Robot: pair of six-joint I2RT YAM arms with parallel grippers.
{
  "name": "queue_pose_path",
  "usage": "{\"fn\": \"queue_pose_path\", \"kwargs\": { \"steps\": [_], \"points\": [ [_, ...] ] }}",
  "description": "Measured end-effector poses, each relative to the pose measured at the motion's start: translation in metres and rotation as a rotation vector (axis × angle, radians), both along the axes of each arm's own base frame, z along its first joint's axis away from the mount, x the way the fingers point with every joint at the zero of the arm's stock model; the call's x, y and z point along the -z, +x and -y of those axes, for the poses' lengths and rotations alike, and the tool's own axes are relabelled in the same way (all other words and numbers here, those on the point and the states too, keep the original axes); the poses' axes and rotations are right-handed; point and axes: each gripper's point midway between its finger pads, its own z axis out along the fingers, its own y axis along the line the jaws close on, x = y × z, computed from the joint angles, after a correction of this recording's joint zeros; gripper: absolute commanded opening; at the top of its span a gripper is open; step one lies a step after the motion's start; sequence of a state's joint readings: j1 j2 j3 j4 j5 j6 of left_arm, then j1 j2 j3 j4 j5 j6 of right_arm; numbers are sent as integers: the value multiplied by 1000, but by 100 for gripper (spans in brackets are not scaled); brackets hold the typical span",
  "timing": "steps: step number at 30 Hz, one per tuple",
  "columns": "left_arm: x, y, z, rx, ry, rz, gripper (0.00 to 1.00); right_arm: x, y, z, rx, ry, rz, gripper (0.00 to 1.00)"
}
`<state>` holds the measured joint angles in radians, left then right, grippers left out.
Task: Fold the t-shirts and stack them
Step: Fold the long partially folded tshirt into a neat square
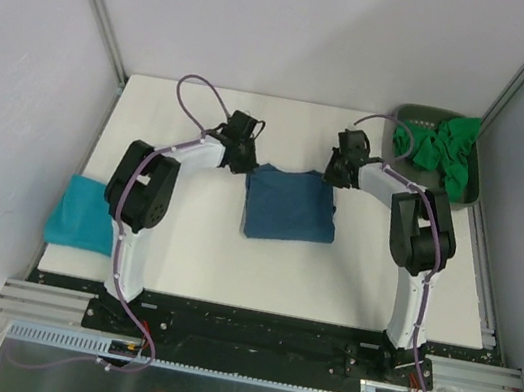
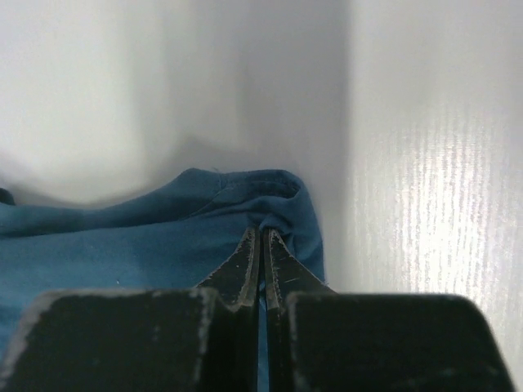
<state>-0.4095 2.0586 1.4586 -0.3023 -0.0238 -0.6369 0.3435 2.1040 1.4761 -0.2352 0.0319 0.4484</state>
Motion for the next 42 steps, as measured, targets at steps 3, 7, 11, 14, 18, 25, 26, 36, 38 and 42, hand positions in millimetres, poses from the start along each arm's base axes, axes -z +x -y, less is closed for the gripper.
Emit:
{"fn": "queue_pose_path", "kwargs": {
  "steps": [3,7,11,14,18,25,26,36,38,42],
  "points": [
    [-3,3,-7,-16,-2,6,0,-2,-1,6,2,-11,-10,0],
    [-10,6,-11,-22,-13,19,0,-16,5,11,6,-3,2,0],
    [-12,8,-11,-15,-15,25,0,-27,11,11,3,0,27,0],
    [-17,11,-11,-12,-27,32,0,-28,11,11,4,0,28,3],
    [-29,23,-11,-6,-49,59,26,-32,12,12,6,0,29,30],
    [-40,40,-26,12,-58,92,63,-67,32,22,36,-21,79,44],
    [-42,40,-29,12,-64,91,60,-72,32,25,44,-26,78,38],
    [-74,-58,13,175,-169,56,2,-85,-82,-9,-45,139,-53,3],
    [-68,-88,31,237,-188,19,1,-72,-116,-19,-80,197,-111,3],
    [-43,-140,56,344,-206,-88,0,-37,-167,-31,-121,276,-236,2]
  ]
}}
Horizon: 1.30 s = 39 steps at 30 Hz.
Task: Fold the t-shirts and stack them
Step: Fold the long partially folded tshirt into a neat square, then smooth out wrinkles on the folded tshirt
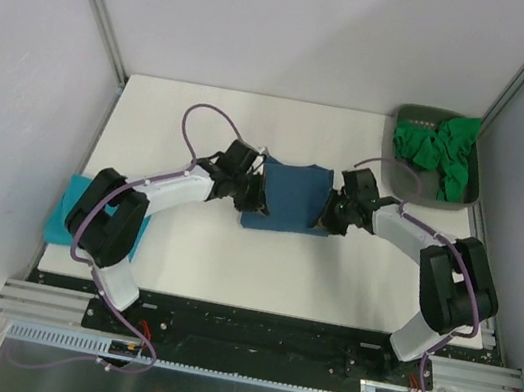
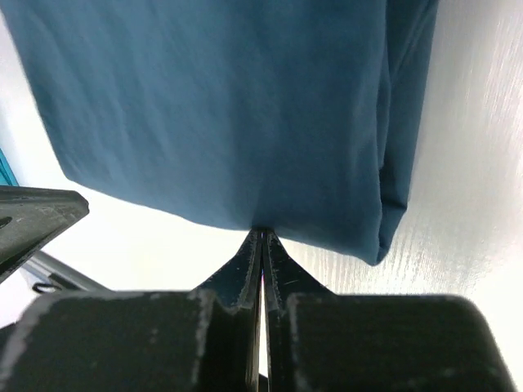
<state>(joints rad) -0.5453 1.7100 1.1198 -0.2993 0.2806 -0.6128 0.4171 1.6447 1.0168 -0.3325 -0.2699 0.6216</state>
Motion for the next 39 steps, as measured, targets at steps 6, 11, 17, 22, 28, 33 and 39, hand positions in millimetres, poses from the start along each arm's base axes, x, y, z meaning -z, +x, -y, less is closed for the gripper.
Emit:
{"fn": "queue_pose_path", "kwargs": {
  "steps": [6,11,17,22,28,33,39],
  "points": [
    [8,-22,9,48,-30,-63,0,17,-19,-6,-8,69,-52,0],
    [10,-20,15,63,-54,-63,0,6,-7,-14,-8,134,-7,1],
    [27,-21,16,65,-39,-99,0,-3,-2,-20,-4,182,10,2],
    [29,-19,18,65,-37,-103,0,-10,-5,-32,-29,215,21,2],
    [28,-15,20,64,-41,-95,0,-8,-1,-41,-57,252,33,3],
    [36,-11,19,57,-31,-106,0,16,13,-34,-35,266,4,2],
    [55,-6,11,34,-7,-141,0,39,24,-23,-8,271,-23,2]
  ]
}}
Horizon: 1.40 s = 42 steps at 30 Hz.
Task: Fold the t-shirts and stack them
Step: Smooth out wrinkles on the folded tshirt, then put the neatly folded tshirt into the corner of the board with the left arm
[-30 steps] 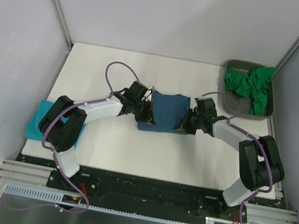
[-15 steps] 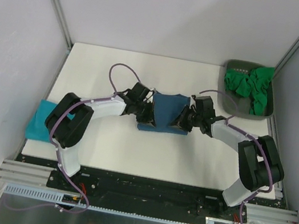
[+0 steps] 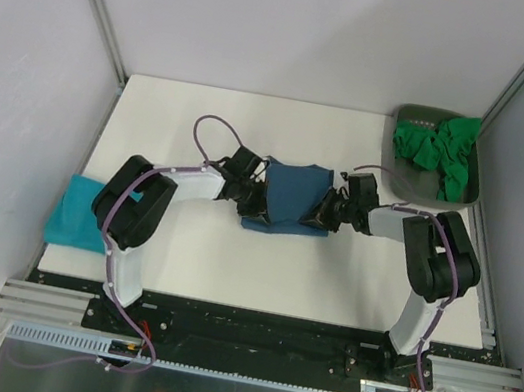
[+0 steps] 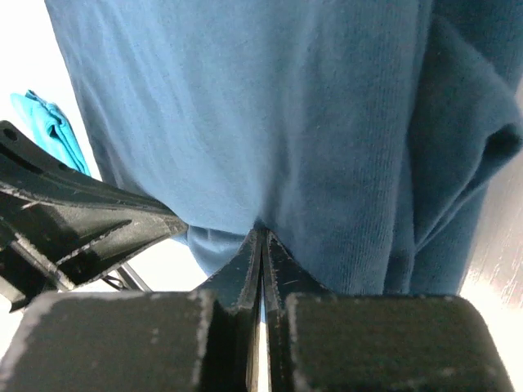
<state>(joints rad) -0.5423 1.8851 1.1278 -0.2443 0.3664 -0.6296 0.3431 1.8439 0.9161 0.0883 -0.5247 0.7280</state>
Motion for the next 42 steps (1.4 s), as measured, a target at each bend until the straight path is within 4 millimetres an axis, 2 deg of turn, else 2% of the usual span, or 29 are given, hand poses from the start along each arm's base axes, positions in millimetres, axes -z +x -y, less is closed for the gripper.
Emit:
{"fn": "queue_pose_path", "kwargs": {
  "steps": [7,11,16,19,23,30,34,38,42],
  "points": [
    [5,7,-7,-22,-1,-7,0,2,2,2,-8,11,6,8],
    [1,8,-7,-22,-6,1,0,-10,2,6,-1,-4,25,10],
    [-24,10,-12,-37,-32,46,0,-44,2,11,11,-5,93,10],
    [-42,17,-18,-60,-53,86,0,-51,0,12,3,-10,109,9],
    [-43,22,-31,-102,-50,93,0,-40,-9,15,0,-20,78,8],
    [-17,17,-58,-181,11,37,0,5,-33,28,11,-48,-39,7],
    [-5,11,-69,-210,36,7,0,7,-35,27,9,-25,-51,8],
    [-4,12,-78,-231,47,1,5,4,-34,28,19,-23,-47,21],
    [-28,18,-90,-260,35,57,13,-17,-30,35,49,-53,4,46]
  ]
}}
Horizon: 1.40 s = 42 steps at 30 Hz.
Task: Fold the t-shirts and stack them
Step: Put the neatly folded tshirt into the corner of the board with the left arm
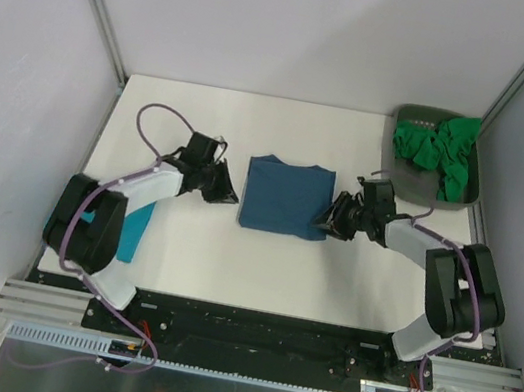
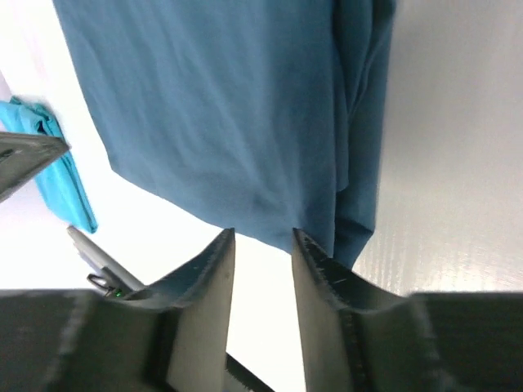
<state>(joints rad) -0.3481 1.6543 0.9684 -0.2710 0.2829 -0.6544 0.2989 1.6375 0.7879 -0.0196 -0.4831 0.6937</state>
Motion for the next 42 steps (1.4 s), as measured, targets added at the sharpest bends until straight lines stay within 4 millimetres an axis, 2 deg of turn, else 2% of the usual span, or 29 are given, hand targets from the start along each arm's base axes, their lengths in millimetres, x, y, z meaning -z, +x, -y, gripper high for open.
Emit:
{"fn": "queue_pose_path", "kwargs": {
  "steps": [2,3,7,9,11,13,19,22,34,39,42],
  "points": [
    [-19,5,-8,-18,-4,53,15,-13,7,5,18,-30,40,54],
    [-30,8,-12,-30,-6,82,17,-23,17,8,32,-64,75,57],
    [-56,12,-27,-57,1,158,19,-51,56,16,71,-160,202,61],
    [-59,10,-32,-65,7,170,19,-57,73,20,86,-205,246,62],
    [-58,5,-38,-68,15,166,19,-53,85,24,93,-245,260,62],
    [-54,0,-43,-74,24,153,19,-39,91,29,94,-293,249,62],
    [-49,-13,-54,-86,36,131,19,13,84,42,62,-405,150,62],
    [-50,-15,-55,-86,36,134,19,12,90,41,57,-411,159,61],
    [-42,-24,-61,-84,51,121,19,19,94,27,37,-434,162,43],
    [-45,-28,-70,-104,69,138,20,22,92,24,45,-448,145,13],
    [-46,-29,-80,-134,93,147,25,22,91,25,60,-453,129,5]
  ]
}}
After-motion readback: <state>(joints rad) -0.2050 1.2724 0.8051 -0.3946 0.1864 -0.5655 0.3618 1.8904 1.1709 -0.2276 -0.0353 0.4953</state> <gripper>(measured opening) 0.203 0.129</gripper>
